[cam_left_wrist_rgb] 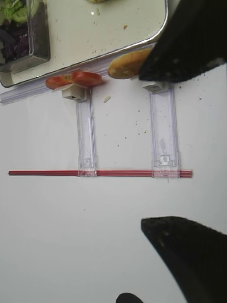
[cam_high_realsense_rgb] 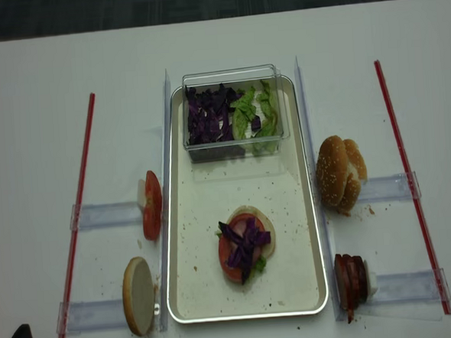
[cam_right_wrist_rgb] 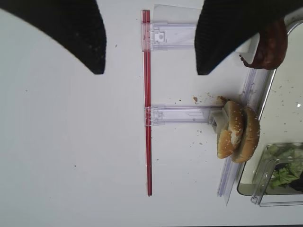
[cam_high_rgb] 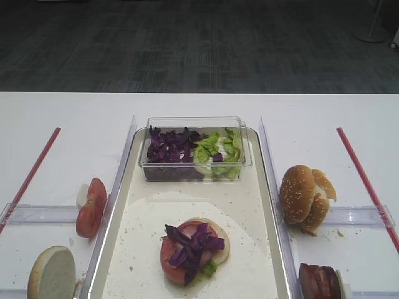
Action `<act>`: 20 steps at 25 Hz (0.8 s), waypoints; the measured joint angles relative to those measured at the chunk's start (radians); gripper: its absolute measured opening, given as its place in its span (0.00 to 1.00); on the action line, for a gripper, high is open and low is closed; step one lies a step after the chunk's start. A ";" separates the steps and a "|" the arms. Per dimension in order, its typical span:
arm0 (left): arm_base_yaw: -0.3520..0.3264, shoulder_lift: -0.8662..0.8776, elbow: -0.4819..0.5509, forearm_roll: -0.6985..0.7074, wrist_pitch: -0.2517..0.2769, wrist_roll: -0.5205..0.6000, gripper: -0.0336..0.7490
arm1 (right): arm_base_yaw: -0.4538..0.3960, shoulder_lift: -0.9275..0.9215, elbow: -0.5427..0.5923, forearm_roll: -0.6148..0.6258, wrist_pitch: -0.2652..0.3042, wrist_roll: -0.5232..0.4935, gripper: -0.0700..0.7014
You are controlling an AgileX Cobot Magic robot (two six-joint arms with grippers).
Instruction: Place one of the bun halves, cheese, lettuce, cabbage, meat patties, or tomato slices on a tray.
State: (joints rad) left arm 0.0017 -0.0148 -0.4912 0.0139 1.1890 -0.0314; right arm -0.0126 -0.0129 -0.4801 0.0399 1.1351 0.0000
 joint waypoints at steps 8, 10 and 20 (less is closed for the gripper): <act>0.000 0.000 0.000 0.000 0.000 0.000 0.73 | 0.000 0.000 0.000 0.000 0.000 0.000 0.67; 0.000 0.000 0.000 0.000 0.000 0.000 0.73 | 0.000 0.000 0.000 0.000 0.000 0.000 0.67; 0.000 0.000 0.000 0.000 0.000 0.000 0.73 | 0.000 0.000 0.000 0.000 0.000 0.000 0.67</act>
State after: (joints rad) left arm 0.0017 -0.0148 -0.4912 0.0139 1.1890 -0.0314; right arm -0.0126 -0.0129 -0.4801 0.0399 1.1351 0.0000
